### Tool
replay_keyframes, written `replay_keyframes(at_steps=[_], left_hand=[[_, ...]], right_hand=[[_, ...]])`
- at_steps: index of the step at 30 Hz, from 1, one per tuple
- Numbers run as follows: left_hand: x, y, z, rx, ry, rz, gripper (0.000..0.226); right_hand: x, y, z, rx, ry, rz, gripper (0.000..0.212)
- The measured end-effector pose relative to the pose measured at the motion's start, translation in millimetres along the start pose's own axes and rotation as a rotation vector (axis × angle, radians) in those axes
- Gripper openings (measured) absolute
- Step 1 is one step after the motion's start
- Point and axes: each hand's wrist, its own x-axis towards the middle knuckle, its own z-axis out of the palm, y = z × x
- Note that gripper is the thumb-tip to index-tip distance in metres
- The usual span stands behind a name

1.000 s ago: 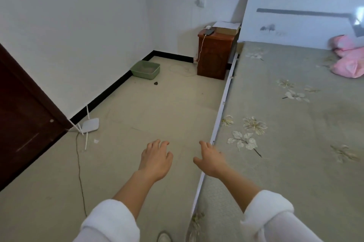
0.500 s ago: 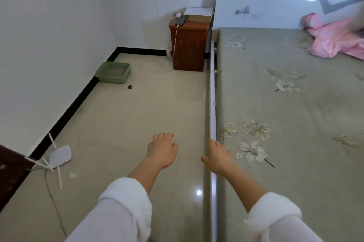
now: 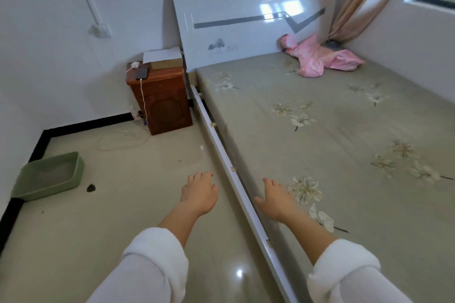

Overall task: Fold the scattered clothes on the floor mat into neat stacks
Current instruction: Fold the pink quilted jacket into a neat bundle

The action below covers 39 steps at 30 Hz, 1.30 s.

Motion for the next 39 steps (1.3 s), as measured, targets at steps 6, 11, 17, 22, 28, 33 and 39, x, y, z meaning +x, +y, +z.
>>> replay_keyframes(at_steps=[6, 11, 17, 22, 28, 33, 39], left_hand=[[109, 13, -27, -0.033, -0.043, 0.195, 0.047], [216, 34, -41, -0.043, -0.067, 0.306, 0.048], [370, 57, -68, -0.004, -0.121, 0.314, 0.048], [485, 64, -105, 0.019, -0.146, 0.311, 0.049], [620, 84, -133, 0.038, -0.132, 0.360, 0.050], [759, 110, -136, 0.098, -0.101, 0.476, 0.055], [933, 155, -121, 0.213, -0.239, 0.615, 0.055]], right_hand=[[73, -13, -38, 0.029, 0.073, 0.139, 0.067], [162, -9, -74, 0.007, 0.095, 0.228, 0.067], [304, -3, -123, 0.041, 0.098, 0.310, 0.062], [406, -16, -174, 0.047, 0.102, 0.324, 0.064], [528, -26, -230, 0.078, 0.146, 0.321, 0.066], [650, -17, -261, 0.125, 0.163, 0.373, 0.068], [790, 12, -282, 0.244, 0.136, 0.580, 0.068]])
